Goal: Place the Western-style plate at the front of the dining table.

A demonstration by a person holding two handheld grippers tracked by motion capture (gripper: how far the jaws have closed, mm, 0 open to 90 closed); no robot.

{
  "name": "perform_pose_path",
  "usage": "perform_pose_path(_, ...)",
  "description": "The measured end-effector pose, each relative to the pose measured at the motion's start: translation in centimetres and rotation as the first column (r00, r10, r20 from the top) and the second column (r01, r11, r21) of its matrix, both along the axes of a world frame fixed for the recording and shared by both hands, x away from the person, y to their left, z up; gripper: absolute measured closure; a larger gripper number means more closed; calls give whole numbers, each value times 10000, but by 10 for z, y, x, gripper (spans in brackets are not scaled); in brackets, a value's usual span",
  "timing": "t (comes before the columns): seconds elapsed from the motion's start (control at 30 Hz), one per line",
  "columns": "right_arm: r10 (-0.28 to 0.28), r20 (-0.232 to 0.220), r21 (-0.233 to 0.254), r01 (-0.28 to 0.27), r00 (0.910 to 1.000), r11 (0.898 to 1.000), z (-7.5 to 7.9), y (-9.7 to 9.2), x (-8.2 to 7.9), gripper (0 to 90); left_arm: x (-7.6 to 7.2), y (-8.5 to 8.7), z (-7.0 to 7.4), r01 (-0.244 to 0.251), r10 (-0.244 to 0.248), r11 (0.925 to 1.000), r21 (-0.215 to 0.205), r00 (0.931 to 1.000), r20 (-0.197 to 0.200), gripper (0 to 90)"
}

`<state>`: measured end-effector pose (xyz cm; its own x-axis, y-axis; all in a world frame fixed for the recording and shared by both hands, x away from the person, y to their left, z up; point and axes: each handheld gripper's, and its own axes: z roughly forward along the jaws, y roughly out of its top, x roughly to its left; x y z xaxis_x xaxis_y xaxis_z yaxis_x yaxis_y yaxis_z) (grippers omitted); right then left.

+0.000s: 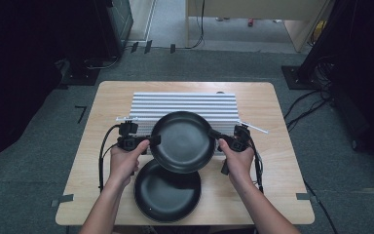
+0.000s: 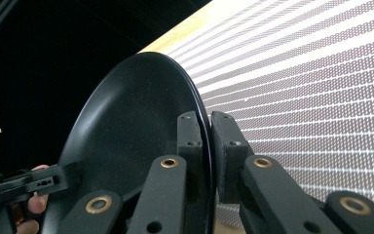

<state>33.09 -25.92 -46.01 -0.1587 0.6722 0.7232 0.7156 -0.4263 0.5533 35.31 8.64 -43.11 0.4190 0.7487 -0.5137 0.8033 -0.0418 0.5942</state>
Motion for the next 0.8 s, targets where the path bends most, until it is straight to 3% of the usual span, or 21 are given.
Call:
perform_pose_path(0.5,-618,-485,96,624,9969,9980,-17,-10,39,834,54,-19,-12,-194,208,9994,300,9987,-458,710)
perform_pose_path(0.8,-1184,-1039,153,1207,9875,9926,-40,-9,59,831,88,-28,-32,-638,682,9965,537,9941,-842,709)
